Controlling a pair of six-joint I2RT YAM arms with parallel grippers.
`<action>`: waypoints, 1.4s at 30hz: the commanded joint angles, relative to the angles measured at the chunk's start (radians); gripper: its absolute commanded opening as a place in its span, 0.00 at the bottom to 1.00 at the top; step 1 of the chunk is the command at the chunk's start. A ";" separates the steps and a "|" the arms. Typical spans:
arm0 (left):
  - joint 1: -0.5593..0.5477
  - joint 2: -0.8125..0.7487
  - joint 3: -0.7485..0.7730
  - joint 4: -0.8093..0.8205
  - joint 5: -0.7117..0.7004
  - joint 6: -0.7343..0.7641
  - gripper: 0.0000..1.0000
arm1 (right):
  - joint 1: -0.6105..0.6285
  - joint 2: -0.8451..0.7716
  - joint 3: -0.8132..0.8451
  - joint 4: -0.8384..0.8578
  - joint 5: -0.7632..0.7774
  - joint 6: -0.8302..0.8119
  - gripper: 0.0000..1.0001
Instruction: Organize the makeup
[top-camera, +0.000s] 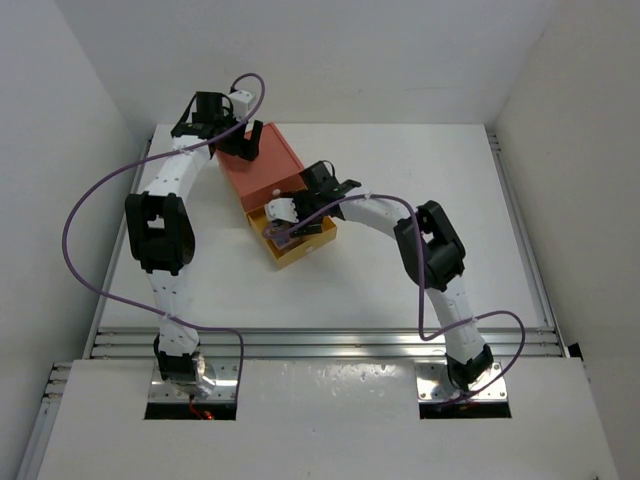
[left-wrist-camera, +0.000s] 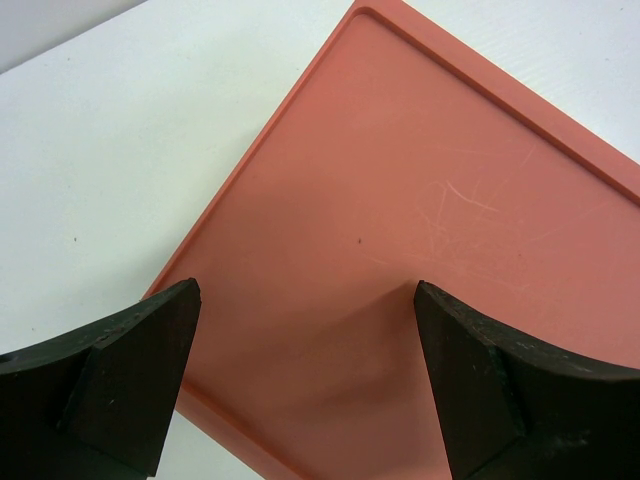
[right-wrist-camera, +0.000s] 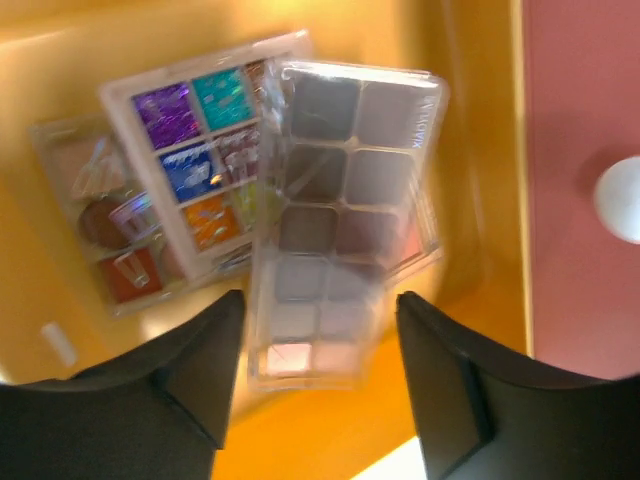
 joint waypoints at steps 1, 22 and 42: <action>-0.001 0.024 0.003 -0.039 -0.013 0.021 0.94 | 0.009 -0.009 -0.006 0.107 -0.022 0.037 0.69; 0.018 0.052 0.034 -0.048 0.010 0.011 0.94 | 0.025 -0.548 -0.708 0.660 0.090 1.041 0.31; 0.018 0.072 0.026 -0.057 -0.001 0.011 0.94 | 0.029 -0.134 -0.570 1.105 0.294 1.442 0.00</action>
